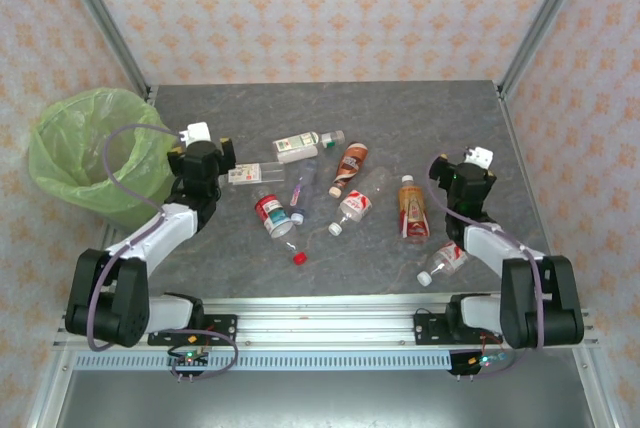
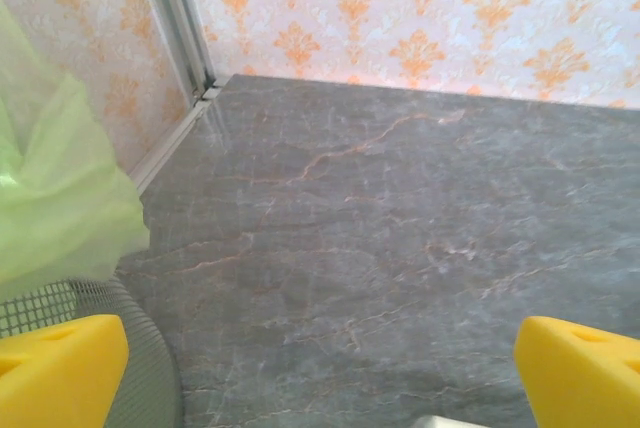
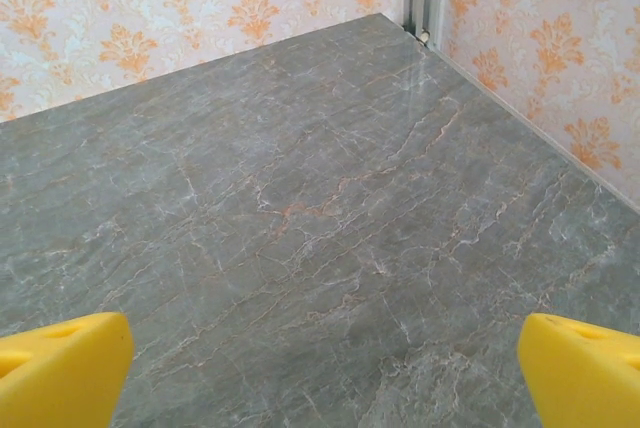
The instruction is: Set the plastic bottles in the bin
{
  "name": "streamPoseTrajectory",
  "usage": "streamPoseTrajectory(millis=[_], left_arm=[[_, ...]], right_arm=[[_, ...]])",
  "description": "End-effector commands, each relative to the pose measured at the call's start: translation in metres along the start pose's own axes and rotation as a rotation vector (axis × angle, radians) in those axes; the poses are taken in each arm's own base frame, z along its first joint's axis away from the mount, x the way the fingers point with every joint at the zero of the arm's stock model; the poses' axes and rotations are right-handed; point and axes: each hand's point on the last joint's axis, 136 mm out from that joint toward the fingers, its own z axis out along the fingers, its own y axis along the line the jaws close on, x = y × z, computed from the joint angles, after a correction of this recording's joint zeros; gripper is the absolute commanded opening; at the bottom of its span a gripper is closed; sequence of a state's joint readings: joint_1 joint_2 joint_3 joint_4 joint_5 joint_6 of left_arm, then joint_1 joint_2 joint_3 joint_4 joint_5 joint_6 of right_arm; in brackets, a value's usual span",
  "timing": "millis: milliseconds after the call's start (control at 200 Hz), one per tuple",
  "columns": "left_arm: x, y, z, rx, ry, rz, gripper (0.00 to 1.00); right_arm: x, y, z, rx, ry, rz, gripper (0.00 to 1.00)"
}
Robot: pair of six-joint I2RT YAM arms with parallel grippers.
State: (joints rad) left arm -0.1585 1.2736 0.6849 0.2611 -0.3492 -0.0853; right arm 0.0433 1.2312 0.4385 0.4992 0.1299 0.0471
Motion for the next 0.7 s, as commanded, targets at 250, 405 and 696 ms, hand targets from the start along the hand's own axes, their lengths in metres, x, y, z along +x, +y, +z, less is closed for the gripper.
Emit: streamPoseTrajectory(millis=[250, 405, 696], left_arm=[[0.007, -0.023, -0.058, -0.019, 0.252, -0.313, 1.00], [0.034, -0.053, -0.081, 0.038, 0.429, -0.355, 1.00], [0.106, -0.103, -0.115, 0.131, 0.695, -0.421, 1.00]], right_arm=[[-0.015, 0.021, -0.023, -0.115, 0.097, 0.174, 0.99], [-0.017, 0.039, -0.023, -0.195, 0.144, 0.236, 0.99], [-0.030, 0.078, -0.025, -0.353, 0.233, 0.326, 0.99]])
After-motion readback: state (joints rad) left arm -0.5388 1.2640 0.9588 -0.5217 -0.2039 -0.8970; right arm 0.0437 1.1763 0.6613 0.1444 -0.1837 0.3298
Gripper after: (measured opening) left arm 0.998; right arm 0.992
